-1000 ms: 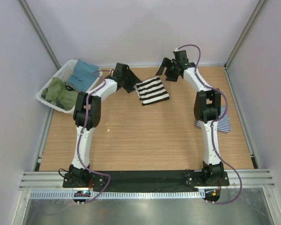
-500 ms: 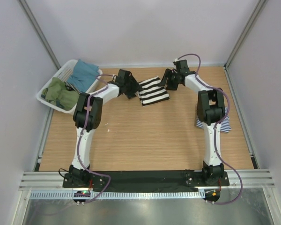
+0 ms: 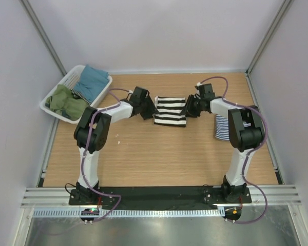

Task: Fold and stack the tank tops
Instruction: Neatly place the folded tank top to the corner

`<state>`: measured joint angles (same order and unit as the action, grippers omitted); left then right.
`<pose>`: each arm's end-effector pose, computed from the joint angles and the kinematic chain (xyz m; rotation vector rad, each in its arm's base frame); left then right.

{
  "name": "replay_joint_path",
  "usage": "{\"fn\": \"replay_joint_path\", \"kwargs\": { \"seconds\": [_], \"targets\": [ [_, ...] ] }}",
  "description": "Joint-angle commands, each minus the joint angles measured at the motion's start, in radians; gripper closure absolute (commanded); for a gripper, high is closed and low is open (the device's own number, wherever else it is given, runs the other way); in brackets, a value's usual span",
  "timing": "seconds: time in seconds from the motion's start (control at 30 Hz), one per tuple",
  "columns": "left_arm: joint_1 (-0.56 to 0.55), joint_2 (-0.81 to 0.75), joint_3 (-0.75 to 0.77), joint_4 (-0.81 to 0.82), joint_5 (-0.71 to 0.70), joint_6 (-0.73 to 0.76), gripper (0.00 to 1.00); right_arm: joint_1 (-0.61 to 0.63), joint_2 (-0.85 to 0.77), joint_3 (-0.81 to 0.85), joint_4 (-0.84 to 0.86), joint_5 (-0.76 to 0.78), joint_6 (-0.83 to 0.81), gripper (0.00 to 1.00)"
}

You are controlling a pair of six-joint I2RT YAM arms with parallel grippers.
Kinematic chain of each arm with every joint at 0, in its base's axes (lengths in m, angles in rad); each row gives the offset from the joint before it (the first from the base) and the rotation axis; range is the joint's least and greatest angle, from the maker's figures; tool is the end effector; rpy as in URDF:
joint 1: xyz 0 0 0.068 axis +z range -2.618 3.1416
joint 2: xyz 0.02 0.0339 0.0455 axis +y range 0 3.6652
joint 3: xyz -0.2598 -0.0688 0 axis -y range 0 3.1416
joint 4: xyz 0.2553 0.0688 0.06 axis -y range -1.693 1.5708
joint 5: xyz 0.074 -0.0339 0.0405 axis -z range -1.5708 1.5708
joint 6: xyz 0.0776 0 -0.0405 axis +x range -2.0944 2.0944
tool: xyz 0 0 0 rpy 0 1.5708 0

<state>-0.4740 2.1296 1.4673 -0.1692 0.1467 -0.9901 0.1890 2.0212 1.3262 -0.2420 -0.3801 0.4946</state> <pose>0.4375 -0.2372 0.1127 -0.5848 2.5024 -0.8057 0.4406 0.1136 0.1123 0.2309 2.5644 0.7482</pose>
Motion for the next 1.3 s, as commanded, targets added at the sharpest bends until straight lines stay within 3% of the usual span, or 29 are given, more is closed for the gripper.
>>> {"fn": "replay_joint_path", "kwargs": {
  "seconds": [0.0, 0.03, 0.13, 0.4, 0.7, 0.87, 1.13, 1.27],
  "targets": [
    [-0.054, -0.141, -0.099, 0.036, -0.021, 0.050, 0.53, 0.006, -0.176, -0.164, 0.090, 0.032, 0.013, 0.61],
    [-0.063, -0.155, -0.142, 0.037, -0.036, 0.053, 0.52, 0.006, -0.205, -0.201, 0.099, 0.049, 0.021, 0.51],
    [-0.086, -0.195, -0.200, 0.062, -0.052, 0.048, 0.45, 0.007, -0.294, -0.301, 0.127, 0.084, 0.032, 0.42],
    [-0.055, -0.171, -0.127, 0.031, -0.067, 0.099, 0.39, 0.007, -0.288, -0.259, 0.073, 0.136, 0.015, 0.40],
    [-0.023, -0.034, 0.031, -0.039, -0.027, 0.136, 0.43, 0.006, -0.092, -0.058, 0.001, 0.130, 0.007, 0.49],
    [-0.022, 0.015, 0.048, -0.049, -0.019, 0.130, 0.49, 0.017, -0.044, -0.032, -0.006, 0.132, 0.009, 0.51],
    [-0.031, 0.033, 0.047, -0.073, -0.033, 0.128, 0.50, 0.050, -0.013, 0.008, -0.069, 0.182, -0.007, 0.57],
    [-0.034, 0.055, 0.065, -0.082, -0.041, 0.122, 0.61, 0.081, 0.020, 0.053, -0.106, 0.207, -0.008, 0.63]
  ]
}}
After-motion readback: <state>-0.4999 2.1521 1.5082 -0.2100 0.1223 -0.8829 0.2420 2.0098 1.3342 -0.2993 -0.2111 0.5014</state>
